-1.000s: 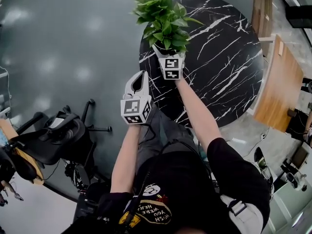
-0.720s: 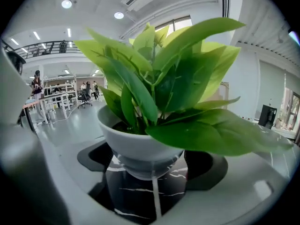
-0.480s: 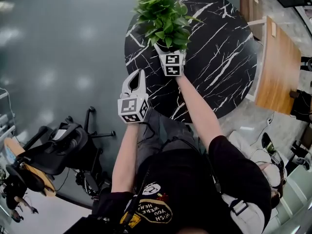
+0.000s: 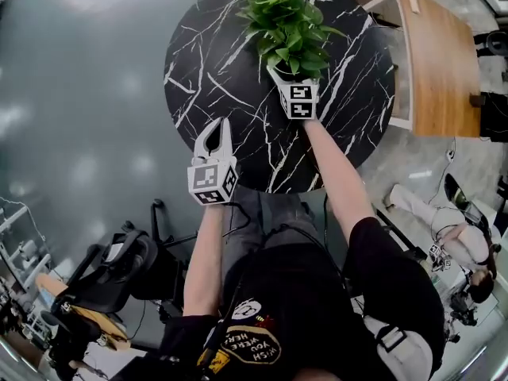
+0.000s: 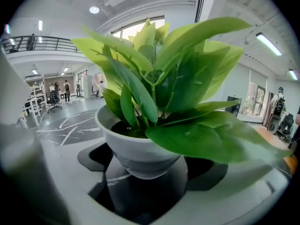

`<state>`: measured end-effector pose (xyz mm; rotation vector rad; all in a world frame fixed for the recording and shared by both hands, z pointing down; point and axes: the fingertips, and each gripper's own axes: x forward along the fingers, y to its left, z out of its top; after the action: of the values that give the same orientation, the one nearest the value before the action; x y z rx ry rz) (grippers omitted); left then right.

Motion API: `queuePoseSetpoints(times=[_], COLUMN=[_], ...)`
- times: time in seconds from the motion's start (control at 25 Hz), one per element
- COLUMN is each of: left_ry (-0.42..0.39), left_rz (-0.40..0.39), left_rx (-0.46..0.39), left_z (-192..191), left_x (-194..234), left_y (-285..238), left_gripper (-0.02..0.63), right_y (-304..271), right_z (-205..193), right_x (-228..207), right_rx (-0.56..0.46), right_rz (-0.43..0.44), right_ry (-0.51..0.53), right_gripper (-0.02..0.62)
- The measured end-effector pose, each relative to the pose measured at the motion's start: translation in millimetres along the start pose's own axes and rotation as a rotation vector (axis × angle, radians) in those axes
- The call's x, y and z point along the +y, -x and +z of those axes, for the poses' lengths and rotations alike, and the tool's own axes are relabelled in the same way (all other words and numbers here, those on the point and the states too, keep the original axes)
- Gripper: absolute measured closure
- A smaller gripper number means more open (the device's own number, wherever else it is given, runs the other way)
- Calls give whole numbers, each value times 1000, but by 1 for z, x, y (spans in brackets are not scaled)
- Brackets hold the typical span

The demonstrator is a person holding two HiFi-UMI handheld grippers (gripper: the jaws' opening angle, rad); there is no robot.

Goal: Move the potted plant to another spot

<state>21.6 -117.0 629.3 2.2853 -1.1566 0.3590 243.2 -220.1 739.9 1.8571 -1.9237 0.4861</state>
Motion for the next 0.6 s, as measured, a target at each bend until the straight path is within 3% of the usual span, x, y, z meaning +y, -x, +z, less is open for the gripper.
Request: queuePoseSetpoints(times=[0.6], left_ry=[-74], left_rz=[-161], left_rx=[71], left_z=[-15], left_x=[-86], left_y=[-39], left_gripper=[603], right_y=[119], right_z=[-72], right_x=[-243], right_rx=[58], right_rz=[-363], right_ry=[-116], right_gripper=[117])
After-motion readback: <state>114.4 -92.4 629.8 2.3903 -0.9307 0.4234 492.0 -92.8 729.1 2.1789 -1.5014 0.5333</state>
